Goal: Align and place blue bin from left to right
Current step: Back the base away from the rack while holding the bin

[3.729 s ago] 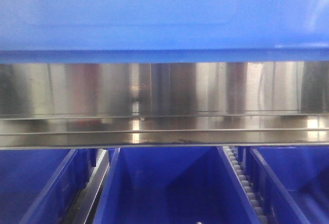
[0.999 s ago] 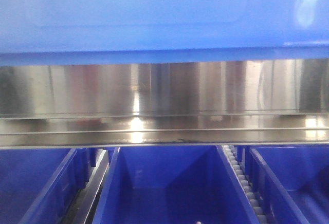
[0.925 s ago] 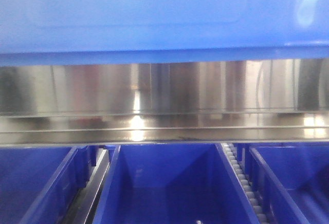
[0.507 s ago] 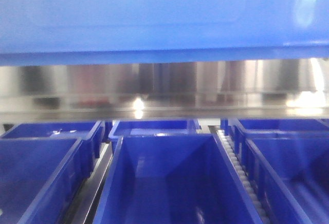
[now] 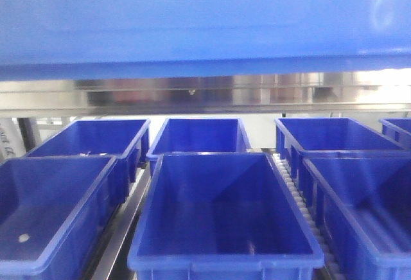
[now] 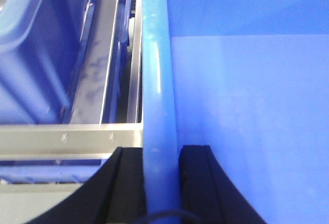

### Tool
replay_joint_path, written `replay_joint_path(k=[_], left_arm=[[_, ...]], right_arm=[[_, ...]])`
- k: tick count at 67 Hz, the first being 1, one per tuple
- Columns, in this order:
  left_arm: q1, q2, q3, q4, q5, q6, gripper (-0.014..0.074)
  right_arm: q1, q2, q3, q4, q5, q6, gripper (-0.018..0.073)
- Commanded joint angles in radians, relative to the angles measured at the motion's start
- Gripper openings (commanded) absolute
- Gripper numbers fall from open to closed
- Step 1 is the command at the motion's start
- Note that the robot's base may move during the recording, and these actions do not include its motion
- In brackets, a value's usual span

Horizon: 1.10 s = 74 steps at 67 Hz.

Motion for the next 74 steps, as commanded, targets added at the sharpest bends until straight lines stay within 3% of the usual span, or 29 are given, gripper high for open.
replay_joint_path(k=[1,74], left_arm=[[-0.014,-0.013,-0.011,-0.02,-0.087,-0.001,-0.0111],[-0.014,-0.013,-0.011,-0.013,-0.089,-0.001,-0.0111]], right_arm=[[0.006,-0.014,-0.011,-0.029,-0.12,-0.009,-0.0079],[0.006,-0.014,-0.011,-0.029,-0.12,-0.009,-0.0079]])
